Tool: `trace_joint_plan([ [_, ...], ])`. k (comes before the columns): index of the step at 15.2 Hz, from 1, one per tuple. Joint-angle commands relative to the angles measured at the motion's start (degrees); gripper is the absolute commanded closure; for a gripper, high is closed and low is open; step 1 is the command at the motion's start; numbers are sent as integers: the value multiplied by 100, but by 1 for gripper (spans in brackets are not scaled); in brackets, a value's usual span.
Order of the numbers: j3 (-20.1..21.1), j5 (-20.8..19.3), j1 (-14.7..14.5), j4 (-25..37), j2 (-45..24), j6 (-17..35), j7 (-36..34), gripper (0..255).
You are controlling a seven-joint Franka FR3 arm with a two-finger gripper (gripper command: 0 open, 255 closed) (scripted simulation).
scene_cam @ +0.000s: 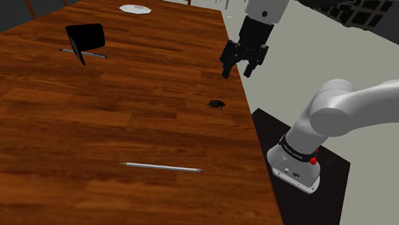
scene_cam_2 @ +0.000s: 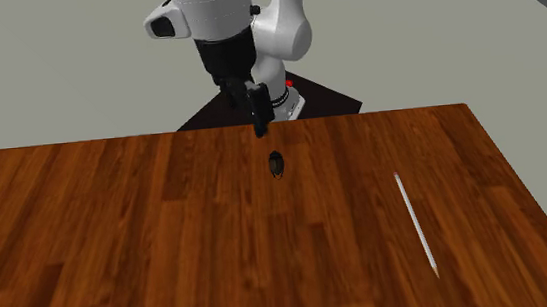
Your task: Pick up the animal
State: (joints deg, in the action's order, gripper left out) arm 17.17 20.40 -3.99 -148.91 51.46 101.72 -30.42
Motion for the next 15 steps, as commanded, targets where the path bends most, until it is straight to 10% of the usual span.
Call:
trace_joint_plan([
  [1,348,315,-77,-154,-44,374,-387,0],
  [14,1087,966,-232,-783,-351,1566,-807,0],
  [15,1089,967,-232,-783,-354,1570,-808,255],
])
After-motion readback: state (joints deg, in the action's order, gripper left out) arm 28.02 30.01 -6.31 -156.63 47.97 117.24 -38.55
